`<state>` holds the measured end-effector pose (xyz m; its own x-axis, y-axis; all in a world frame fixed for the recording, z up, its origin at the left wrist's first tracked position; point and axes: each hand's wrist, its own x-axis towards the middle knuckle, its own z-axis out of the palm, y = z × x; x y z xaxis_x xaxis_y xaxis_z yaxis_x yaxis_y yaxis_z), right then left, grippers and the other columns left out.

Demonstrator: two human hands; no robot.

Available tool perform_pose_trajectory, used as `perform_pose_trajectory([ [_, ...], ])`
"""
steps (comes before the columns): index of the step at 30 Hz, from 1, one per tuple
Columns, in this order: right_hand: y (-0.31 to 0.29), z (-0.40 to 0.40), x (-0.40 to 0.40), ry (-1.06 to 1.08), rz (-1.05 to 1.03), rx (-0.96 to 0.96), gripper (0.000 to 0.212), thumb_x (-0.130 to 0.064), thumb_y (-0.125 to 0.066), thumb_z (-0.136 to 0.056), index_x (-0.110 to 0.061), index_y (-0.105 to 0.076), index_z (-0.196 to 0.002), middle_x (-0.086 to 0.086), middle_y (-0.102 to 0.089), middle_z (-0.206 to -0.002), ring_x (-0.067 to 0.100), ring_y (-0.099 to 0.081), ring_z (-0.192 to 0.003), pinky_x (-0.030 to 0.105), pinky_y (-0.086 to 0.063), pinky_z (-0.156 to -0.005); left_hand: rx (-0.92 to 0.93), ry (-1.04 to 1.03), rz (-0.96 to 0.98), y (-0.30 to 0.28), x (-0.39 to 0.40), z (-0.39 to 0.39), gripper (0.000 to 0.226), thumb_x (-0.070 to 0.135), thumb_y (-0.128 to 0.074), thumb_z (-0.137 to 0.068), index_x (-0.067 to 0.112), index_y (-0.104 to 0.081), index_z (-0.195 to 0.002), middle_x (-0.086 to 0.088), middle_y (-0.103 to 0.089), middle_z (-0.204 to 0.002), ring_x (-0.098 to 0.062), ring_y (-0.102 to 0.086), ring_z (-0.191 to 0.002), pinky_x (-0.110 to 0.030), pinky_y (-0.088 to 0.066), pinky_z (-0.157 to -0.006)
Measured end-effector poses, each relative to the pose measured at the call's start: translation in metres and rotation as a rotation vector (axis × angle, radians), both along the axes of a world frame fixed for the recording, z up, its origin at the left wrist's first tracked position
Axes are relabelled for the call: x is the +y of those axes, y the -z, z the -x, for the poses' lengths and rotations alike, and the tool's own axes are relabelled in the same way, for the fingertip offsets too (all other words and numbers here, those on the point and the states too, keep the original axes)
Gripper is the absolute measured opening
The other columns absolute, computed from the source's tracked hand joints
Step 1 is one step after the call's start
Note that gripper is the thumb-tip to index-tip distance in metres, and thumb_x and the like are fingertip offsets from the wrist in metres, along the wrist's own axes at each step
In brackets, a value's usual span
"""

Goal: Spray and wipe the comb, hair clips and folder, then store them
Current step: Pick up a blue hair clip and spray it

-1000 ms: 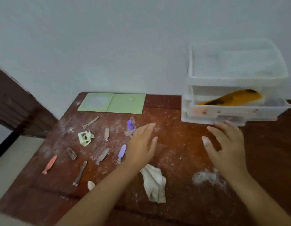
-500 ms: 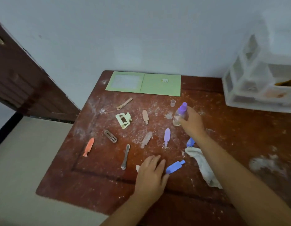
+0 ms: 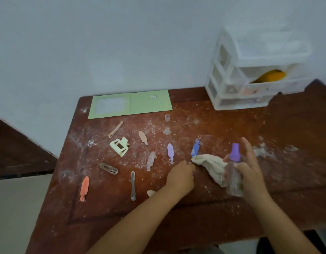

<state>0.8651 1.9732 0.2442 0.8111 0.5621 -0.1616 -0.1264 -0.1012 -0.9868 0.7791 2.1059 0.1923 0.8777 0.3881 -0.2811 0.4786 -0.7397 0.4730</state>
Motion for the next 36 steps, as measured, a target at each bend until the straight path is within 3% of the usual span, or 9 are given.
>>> perform_pose_trajectory([
  [4,0.012,0.022,-0.012,-0.020,0.103,0.076,0.058,-0.004,-0.049,-0.081,-0.040,-0.041,-0.125,0.003,-0.048,-0.112,0.020,-0.053,-0.064,0.029,-0.047,-0.048,-0.151,-0.222,0.194,-0.008,0.009,0.021,0.020,0.007,-0.049,-0.088,0.018,-0.048,-0.071,0.007,-0.040,-0.065,-0.012,-0.048,-0.064,-0.024,-0.042,-0.065],
  [8,0.045,0.043,-0.009,-0.149,0.288,-0.262,0.066,-0.004,-0.064,-0.081,-0.045,-0.029,-0.119,-0.004,-0.043,-0.120,0.010,-0.045,-0.099,0.024,-0.036,-0.077,-0.203,-0.492,0.442,-0.006,0.012,0.050,0.030,0.004,-0.058,-0.084,0.023,-0.049,-0.063,0.006,-0.050,-0.066,-0.012,-0.052,-0.061,-0.022,-0.049,-0.064],
  [13,0.075,0.066,-0.003,-0.111,0.302,-0.385,0.069,0.005,-0.062,-0.079,-0.024,-0.027,-0.131,0.017,-0.050,-0.129,0.013,-0.053,-0.099,-0.002,-0.035,-0.070,-0.266,-0.594,0.371,0.003,0.003,0.078,0.012,0.004,-0.062,-0.081,0.002,-0.072,-0.087,-0.008,-0.069,-0.087,-0.010,-0.057,-0.067,-0.018,-0.044,-0.066],
  [16,0.085,0.070,-0.003,-0.023,0.300,-0.455,0.063,0.003,-0.065,-0.077,-0.009,-0.038,-0.133,0.016,-0.055,-0.124,0.027,-0.054,-0.108,0.004,-0.032,-0.076,-0.258,-0.567,0.360,0.002,-0.003,0.084,0.020,0.003,-0.054,-0.086,-0.001,-0.069,-0.100,-0.009,-0.067,-0.091,-0.017,-0.059,-0.076,-0.016,-0.046,-0.068],
  [19,0.087,0.073,0.000,-0.061,0.256,-0.692,0.063,-0.002,-0.069,-0.073,-0.017,-0.044,-0.129,0.002,-0.057,-0.117,0.004,-0.052,-0.103,0.000,-0.035,-0.080,-0.246,-0.563,0.399,0.002,-0.004,0.088,0.022,0.001,-0.050,-0.088,-0.006,-0.067,-0.099,-0.010,-0.064,-0.081,-0.025,-0.062,-0.084,-0.035,-0.050,-0.086],
  [22,0.094,0.075,0.000,-0.203,0.304,-0.857,0.064,-0.006,-0.069,-0.064,-0.013,-0.050,-0.125,0.006,-0.066,-0.101,0.013,-0.050,-0.097,0.014,-0.044,-0.073,-0.241,-0.581,0.390,0.002,-0.007,0.090,0.025,0.001,-0.051,-0.087,-0.004,-0.064,-0.107,-0.019,-0.069,-0.097,-0.029,-0.065,-0.091,-0.033,-0.051,-0.086],
  [26,0.090,0.074,0.003,-0.290,0.368,-0.859,0.069,-0.009,-0.066,-0.065,-0.024,-0.045,-0.129,0.005,-0.067,-0.085,0.015,-0.058,-0.070,0.021,-0.046,-0.048,-0.250,-0.619,0.397,0.004,-0.008,0.090,0.022,0.000,-0.056,-0.083,0.000,-0.066,-0.102,-0.016,-0.070,-0.099,-0.022,-0.066,-0.082,-0.027,-0.052,-0.080],
  [30,0.088,0.075,0.005,-0.346,0.363,-0.894,0.070,-0.008,-0.062,-0.065,-0.026,-0.044,-0.130,0.003,-0.067,-0.083,0.012,-0.058,-0.061,0.014,-0.043,-0.048,-0.278,-0.702,0.471,0.005,-0.008,0.090,0.013,0.004,-0.062,-0.081,0.005,-0.070,-0.091,-0.007,-0.069,-0.081,-0.012,-0.059,-0.066,-0.025,-0.050,-0.069],
  [36,0.090,0.075,0.005,-0.315,0.392,-0.868,0.061,-0.009,-0.061,-0.067,-0.017,-0.048,-0.125,0.008,-0.069,-0.091,0.022,-0.066,-0.063,0.028,-0.052,-0.050,-0.320,-0.807,0.697,0.006,-0.010,0.093,0.017,0.000,-0.053,-0.087,0.003,-0.069,-0.092,0.002,-0.063,-0.068,-0.020,-0.063,-0.074,-0.038,-0.053,-0.086],
])
